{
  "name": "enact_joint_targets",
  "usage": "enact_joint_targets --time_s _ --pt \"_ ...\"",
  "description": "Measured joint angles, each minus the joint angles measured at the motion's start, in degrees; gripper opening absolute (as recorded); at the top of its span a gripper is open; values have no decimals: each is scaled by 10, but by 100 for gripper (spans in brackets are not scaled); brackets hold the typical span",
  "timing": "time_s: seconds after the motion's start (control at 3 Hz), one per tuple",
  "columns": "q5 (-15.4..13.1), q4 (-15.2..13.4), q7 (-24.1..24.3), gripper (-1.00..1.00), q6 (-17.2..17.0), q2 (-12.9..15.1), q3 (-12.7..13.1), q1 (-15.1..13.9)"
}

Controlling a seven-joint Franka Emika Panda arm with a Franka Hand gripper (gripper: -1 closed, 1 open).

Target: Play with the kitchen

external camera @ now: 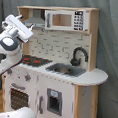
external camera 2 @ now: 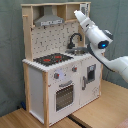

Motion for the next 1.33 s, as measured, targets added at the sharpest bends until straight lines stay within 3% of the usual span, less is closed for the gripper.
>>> enact_joint_targets --time_s 0.67,1.33 --pt "0 98 75 100 -105 29 -2 -25" --pt "-5 169 121 100 -186 60 -1 -28"
